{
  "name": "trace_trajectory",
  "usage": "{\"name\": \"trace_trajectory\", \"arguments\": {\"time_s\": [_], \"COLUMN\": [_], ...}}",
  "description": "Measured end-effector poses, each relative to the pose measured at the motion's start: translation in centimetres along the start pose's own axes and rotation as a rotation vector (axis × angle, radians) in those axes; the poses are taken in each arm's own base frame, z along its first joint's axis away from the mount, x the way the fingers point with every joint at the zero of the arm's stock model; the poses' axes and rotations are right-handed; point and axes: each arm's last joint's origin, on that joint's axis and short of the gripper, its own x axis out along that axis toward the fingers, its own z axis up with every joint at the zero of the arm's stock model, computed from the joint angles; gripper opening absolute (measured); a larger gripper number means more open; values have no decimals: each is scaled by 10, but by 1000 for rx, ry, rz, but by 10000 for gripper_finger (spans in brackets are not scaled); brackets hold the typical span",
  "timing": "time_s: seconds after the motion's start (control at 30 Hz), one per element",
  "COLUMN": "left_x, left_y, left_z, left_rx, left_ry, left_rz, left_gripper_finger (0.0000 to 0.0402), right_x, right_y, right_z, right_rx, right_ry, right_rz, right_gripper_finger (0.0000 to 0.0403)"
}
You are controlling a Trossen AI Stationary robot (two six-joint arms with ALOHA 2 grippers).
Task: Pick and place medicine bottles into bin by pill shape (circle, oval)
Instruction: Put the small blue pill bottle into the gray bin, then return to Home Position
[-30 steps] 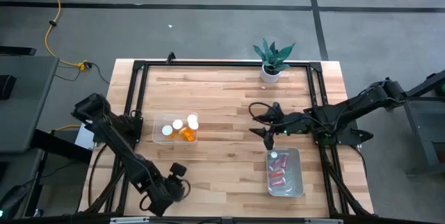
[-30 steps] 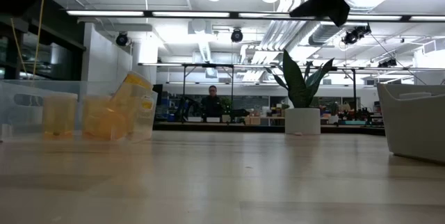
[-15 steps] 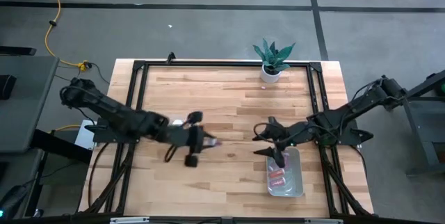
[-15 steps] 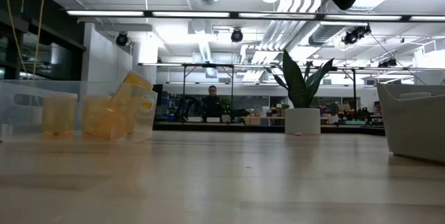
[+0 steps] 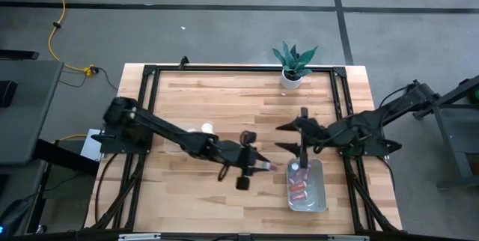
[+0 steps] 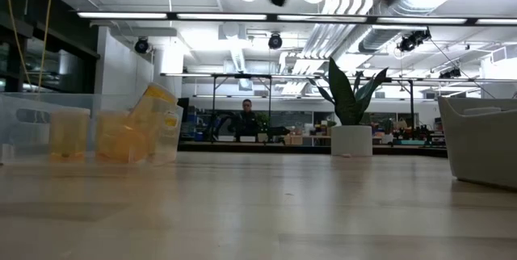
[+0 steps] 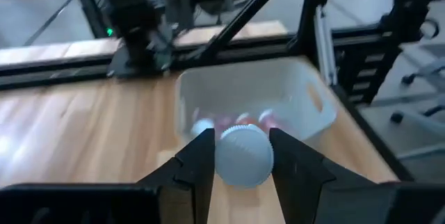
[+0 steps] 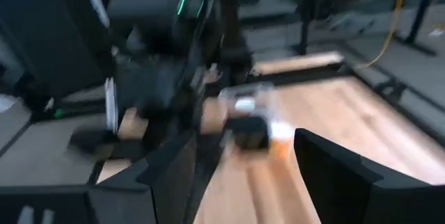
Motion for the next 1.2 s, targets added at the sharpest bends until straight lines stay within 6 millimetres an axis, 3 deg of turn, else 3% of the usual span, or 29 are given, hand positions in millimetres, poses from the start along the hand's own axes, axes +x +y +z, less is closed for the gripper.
{"name": "trace_trajectory", "arguments": {"time_s": [0.17,0.33,0.53,0.73,0.93,1.03,1.2], "left_x": [48,94,131,133,129,116,66], "left_y": [-12,-22,-29,-23,-12,-3,23], "left_z": [-9,-18,-38,-38,-38,-29,2], "left_rx": [-12,-15,-57,-83,-133,-119,-53], "left_ry": [-34,-58,-17,0,92,172,374], "left_rz": [-31,-53,-59,-79,-106,-87,-41], "left_gripper_finger": [111,111,111,125,196,229,246], "right_x": [-7,-8,-8,-8,-8,-8,-13], "right_y": [-2,-4,-5,-5,-5,-5,-7], "right_z": [18,21,21,21,21,21,26], "right_rx": [-21,-36,-13,-19,-36,-47,-85], "right_ry": [-66,-79,-75,-74,-73,-76,-111], "right_rz": [-49,-100,-108,-108,-108,-108,-132], "right_gripper_finger": [236,236,236,236,236,236,236]}}
